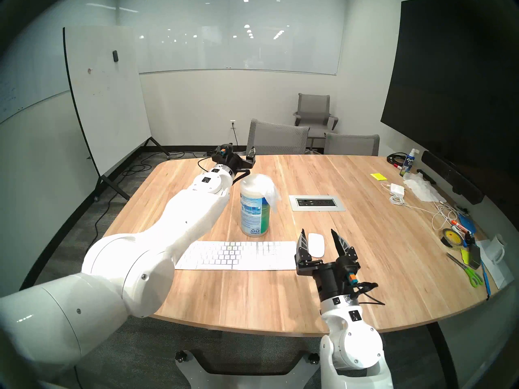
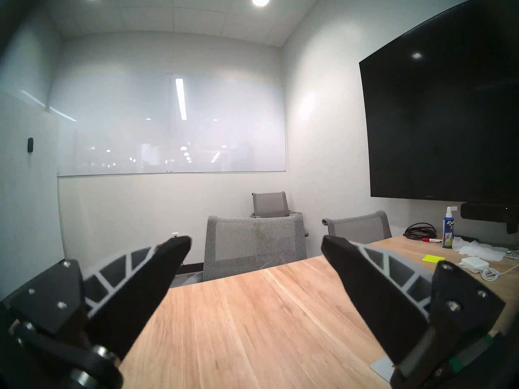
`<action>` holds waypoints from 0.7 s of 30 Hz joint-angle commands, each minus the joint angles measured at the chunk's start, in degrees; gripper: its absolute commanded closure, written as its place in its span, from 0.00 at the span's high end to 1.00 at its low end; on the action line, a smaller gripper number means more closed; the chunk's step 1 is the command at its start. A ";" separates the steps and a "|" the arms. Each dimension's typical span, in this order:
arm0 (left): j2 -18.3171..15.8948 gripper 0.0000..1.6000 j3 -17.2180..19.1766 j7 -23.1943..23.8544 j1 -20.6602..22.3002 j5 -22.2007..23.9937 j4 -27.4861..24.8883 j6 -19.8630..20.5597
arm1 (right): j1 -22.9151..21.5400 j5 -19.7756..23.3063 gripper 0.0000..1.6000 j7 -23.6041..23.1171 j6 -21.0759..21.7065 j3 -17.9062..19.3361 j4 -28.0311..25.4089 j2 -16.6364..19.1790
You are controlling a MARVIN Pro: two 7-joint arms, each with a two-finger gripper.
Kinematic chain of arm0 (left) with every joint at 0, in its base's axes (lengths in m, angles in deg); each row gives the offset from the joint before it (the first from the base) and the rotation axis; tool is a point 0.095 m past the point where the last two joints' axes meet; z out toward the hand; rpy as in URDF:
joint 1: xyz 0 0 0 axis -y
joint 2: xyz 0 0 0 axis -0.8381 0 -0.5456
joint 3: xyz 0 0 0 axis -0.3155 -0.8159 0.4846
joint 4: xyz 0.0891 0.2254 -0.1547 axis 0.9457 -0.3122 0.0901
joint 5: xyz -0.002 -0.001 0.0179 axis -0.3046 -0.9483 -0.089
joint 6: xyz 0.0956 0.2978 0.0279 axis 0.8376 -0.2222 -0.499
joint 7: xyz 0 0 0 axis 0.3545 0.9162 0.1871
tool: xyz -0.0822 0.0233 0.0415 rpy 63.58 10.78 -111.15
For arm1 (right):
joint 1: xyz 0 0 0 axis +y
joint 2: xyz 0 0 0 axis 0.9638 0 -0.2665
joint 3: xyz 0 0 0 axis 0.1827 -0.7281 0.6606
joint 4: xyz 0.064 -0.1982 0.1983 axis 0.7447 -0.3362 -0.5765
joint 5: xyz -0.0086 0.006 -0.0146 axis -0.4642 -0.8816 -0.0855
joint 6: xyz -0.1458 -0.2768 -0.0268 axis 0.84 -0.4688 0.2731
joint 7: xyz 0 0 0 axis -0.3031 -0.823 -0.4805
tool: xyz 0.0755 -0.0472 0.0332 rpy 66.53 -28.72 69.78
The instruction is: Wipe the keyboards and mice with a disinfecting wipe, then set the wipe down
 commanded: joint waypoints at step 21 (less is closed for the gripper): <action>0.61 1.00 -1.56 2.97 -1.01 0.44 -2.51 -25.03 | 2.51 0.04 1.00 -0.10 -0.53 0.03 -4.58 0.03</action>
